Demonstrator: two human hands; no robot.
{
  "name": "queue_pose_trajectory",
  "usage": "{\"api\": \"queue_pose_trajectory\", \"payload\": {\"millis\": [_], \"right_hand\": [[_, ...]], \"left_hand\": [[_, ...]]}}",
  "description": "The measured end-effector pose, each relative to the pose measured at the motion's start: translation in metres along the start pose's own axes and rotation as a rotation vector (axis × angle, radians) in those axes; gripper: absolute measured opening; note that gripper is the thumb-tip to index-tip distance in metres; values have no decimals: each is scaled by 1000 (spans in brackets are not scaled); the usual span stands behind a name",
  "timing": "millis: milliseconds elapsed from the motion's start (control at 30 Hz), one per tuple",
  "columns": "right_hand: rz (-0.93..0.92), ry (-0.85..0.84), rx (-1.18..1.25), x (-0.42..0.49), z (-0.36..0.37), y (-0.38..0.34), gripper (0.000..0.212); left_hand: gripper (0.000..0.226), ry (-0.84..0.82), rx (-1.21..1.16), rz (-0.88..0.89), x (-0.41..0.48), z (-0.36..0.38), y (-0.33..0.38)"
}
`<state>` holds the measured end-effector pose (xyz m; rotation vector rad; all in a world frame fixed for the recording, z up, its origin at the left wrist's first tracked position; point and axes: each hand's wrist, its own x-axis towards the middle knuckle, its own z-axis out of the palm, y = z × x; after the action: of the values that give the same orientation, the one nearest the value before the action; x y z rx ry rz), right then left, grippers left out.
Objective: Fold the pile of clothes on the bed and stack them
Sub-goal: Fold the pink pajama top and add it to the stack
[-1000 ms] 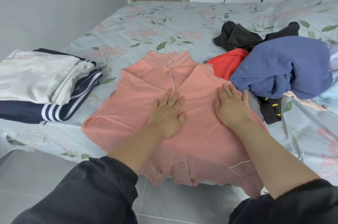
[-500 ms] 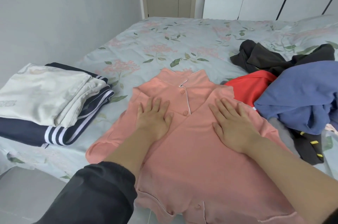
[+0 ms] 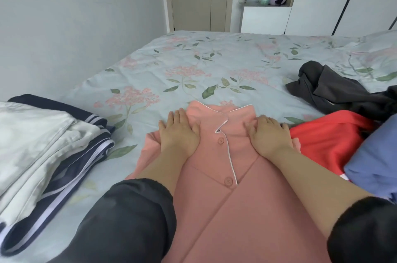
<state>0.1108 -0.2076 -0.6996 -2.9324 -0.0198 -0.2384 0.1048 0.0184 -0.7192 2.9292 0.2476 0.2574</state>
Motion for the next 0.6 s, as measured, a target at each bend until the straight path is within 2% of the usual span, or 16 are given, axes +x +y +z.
{"api": "queue_pose_trajectory", "payload": {"millis": [100,167,267,333,467,600], "right_hand": [[37,85,112,15,7,-1,31],[66,82,175,18,7,1,26],[79,65,394,15,-1,4,12],[92,99,543,13,-16,4,18],[198,150,884,-3,-52,-1,40],[100,203,876,-42,-79,-6,57]], "left_hand": [[52,96,-76,-47,12,1,2],[35,164,-147,-65,14,-2,2],[18,162,-381,-86,10,-18,1],[12,145,-580,-87,3,-33,0],[23,219,-682,-74,-24,-60,-2],[30,222,-881,-157,-62,-80,-8]]}}
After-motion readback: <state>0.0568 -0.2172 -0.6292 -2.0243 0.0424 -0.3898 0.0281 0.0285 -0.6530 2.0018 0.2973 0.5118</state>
